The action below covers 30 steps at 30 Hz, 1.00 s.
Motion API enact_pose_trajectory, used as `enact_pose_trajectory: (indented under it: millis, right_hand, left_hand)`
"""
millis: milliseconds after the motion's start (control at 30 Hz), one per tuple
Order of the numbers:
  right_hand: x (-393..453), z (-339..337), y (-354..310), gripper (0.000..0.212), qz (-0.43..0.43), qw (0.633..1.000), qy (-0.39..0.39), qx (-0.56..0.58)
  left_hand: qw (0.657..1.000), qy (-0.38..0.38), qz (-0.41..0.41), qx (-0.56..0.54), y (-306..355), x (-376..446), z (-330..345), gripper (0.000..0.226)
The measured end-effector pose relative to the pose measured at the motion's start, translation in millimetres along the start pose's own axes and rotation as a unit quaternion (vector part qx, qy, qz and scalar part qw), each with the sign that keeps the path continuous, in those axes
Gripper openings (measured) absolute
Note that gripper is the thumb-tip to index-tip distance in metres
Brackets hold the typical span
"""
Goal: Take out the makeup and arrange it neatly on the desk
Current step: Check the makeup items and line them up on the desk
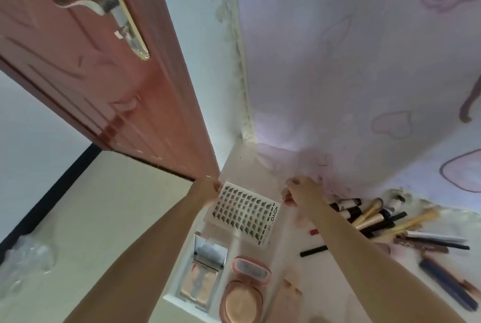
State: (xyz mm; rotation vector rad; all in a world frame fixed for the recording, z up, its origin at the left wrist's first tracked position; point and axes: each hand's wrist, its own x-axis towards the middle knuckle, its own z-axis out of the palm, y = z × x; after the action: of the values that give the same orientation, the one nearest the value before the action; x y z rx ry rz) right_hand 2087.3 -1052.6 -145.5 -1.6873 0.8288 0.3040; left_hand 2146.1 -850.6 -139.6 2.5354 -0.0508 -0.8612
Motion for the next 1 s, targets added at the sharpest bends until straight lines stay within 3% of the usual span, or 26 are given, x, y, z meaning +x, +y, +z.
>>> enact_pose_trajectory:
  millis: [233,400,500,667,800,900,1000]
  right_hand:
    - [15,16,15,0.035,-0.021,0.982,0.054,-0.178]
    - [8,20,15,0.028,-0.07,0.949,0.068,-0.299]
    - [-10,8,15,0.029,-0.092,0.922,0.057,-0.373]
    - [-55,-54,37,0.024,-0.088,0.911,0.062,-0.399]
    - [-88,-126,77,0.024,-0.011,0.908,0.122,-0.4]
    - [-102,-174,112,0.028,0.054,0.865,0.182,-0.465]
    - [-115,-199,141,0.032,0.092,0.847,0.183,-0.491]
  left_hand:
    - [0.998,0.005,-0.003,0.069,-7,2,5,0.025]
    - [0.992,0.008,-0.003,0.128,-6,-3,11,0.028]
    - [0.993,0.028,-0.007,0.116,1,-8,15,0.043]
    - [0.989,0.036,0.108,0.096,39,-26,27,0.048]
    - [0.97,-0.032,0.222,0.098,88,-45,49,0.047]
    - [0.942,-0.075,0.307,0.112,131,-61,69,0.039]
    - [0.913,-0.109,0.362,0.156,169,-76,90,0.03]
